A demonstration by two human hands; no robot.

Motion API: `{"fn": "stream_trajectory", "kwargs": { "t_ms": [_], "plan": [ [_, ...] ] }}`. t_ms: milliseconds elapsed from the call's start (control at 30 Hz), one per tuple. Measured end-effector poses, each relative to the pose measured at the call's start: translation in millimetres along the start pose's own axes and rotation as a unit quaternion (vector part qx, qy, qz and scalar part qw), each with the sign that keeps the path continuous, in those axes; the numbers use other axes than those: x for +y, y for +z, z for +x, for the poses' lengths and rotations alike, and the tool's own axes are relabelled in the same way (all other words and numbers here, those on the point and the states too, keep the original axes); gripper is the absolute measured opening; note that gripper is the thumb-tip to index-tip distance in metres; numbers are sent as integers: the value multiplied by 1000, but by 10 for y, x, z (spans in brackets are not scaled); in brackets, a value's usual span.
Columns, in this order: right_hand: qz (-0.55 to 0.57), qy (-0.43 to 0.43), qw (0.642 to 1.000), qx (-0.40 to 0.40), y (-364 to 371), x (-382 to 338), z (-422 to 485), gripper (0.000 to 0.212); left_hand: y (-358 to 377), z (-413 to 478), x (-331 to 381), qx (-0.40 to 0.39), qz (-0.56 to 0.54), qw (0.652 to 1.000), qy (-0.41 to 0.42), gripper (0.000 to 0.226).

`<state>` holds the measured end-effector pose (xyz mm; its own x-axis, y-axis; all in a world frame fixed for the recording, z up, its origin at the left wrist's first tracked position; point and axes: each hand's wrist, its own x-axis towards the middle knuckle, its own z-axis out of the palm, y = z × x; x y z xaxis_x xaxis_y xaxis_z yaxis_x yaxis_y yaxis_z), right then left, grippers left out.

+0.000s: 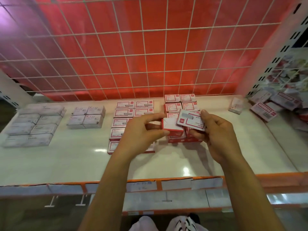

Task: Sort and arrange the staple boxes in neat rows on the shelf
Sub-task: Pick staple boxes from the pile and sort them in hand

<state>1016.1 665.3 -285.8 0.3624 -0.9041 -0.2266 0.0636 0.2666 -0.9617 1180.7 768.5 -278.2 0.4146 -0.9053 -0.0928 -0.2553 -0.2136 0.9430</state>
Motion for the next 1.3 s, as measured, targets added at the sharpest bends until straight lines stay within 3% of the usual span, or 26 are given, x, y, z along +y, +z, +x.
{"fn": "stream_trajectory", "kwargs": {
  "t_ms": [133, 267, 500, 667, 867, 1100, 1200, 1300],
  "plan": [
    [-48, -26, 998, -16, 18, 34, -12, 18, -60, -22, -31, -15, 8, 1000, 7, 44],
    [-71, -16, 994, -83, 38, 51, -27, 15, -87, -30, -60, -21, 15, 1000, 9, 47],
    [-182, -21, 975, -125, 29, 103, 22, 10, -128, -27, -135, -26, 18, 999, -19, 38],
    [-205, -12, 963, -174, 100, 67, -18, 37, -129, 10, -147, -21, 17, 999, -40, 37],
    [-215, -8, 953, -214, 184, 44, -52, 32, -147, 42, -166, -9, 36, 998, -54, 37],
    [-185, -28, 941, -281, 295, 81, -100, 70, -309, 8, -217, 13, 35, 998, -51, 35],
    [-243, -63, 930, -269, 409, 99, -99, 71, -381, -22, -256, 8, 26, 998, -60, 37],
    [-359, -116, 892, -251, 509, 130, -93, 66, -463, -49, -318, 10, 15, 998, -64, 38]
  ]
}}
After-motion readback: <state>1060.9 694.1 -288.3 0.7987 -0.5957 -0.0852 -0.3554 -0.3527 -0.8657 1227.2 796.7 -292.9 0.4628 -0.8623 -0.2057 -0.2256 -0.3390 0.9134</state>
